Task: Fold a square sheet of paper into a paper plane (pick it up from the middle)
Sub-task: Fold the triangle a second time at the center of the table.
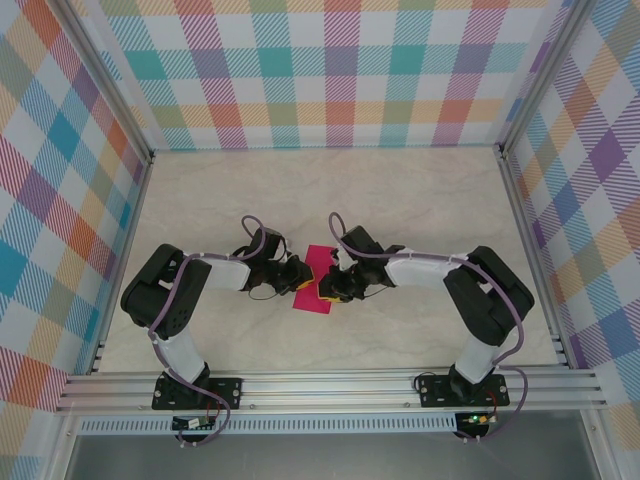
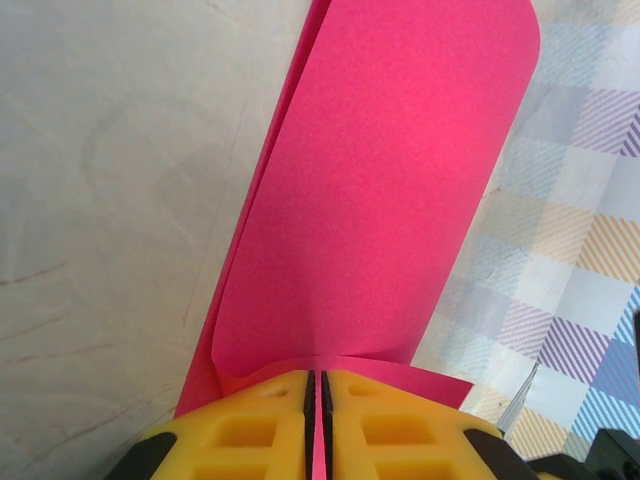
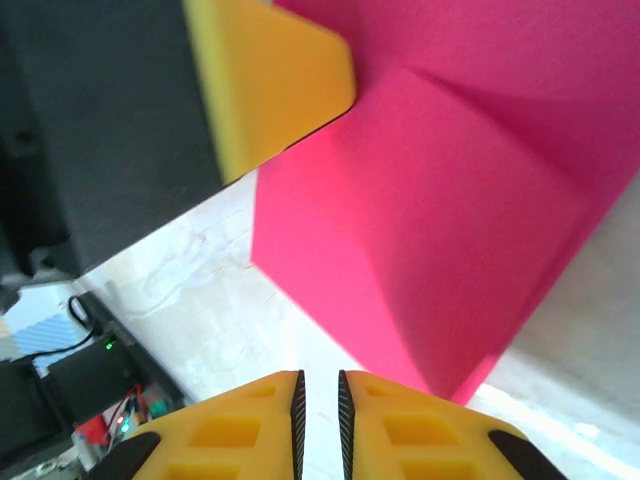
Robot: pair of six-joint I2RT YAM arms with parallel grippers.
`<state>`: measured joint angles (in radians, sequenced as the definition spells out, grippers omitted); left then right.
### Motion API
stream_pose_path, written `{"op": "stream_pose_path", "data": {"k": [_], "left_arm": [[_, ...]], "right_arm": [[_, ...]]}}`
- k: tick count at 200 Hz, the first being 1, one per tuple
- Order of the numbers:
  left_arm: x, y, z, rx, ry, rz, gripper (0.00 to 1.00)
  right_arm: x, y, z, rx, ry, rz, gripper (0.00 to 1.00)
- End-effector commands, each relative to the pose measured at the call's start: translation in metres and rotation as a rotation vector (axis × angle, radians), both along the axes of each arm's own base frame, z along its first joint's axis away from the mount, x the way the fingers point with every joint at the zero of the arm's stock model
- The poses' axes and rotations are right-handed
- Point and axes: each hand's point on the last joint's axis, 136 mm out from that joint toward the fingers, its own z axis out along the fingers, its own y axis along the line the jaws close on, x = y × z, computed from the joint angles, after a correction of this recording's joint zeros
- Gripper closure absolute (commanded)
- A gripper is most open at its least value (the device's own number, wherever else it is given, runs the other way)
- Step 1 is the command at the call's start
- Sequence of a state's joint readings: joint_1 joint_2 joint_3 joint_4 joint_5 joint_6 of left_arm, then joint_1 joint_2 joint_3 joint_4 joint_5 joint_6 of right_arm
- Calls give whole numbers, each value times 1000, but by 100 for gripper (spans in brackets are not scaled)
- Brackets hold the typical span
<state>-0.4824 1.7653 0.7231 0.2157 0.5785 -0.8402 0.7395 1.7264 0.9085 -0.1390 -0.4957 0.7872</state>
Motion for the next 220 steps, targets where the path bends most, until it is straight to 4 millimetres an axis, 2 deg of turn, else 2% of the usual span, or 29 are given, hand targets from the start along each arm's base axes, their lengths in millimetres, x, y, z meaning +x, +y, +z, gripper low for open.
{"op": "stream_pose_path", "data": {"k": [1, 24, 74, 102, 152, 189, 220], "left_arm": [[-24, 19, -46, 133, 100, 6, 87], [-23, 18, -45, 130, 98, 3, 87], [-24, 19, -46, 136, 99, 4, 87], [-24, 20, -46, 141, 97, 3, 87], [-24, 20, -46, 146, 96, 1, 87], [-26, 22, -49, 153, 103, 0, 88], [-25, 21, -50, 153, 105, 1, 88]], "right_arm": [[-9, 9, 1, 52, 49, 24, 82], [-11, 11, -7, 24, 66, 31, 82], [-20, -10, -48, -116, 115, 21, 83], [-28, -17, -59, -134, 151, 15, 83], [-29, -15, -41, -80, 123, 8, 81], [-35, -17, -49, -55, 157, -15, 81], [-35, -17, -42, -43, 128, -9, 82]]}}
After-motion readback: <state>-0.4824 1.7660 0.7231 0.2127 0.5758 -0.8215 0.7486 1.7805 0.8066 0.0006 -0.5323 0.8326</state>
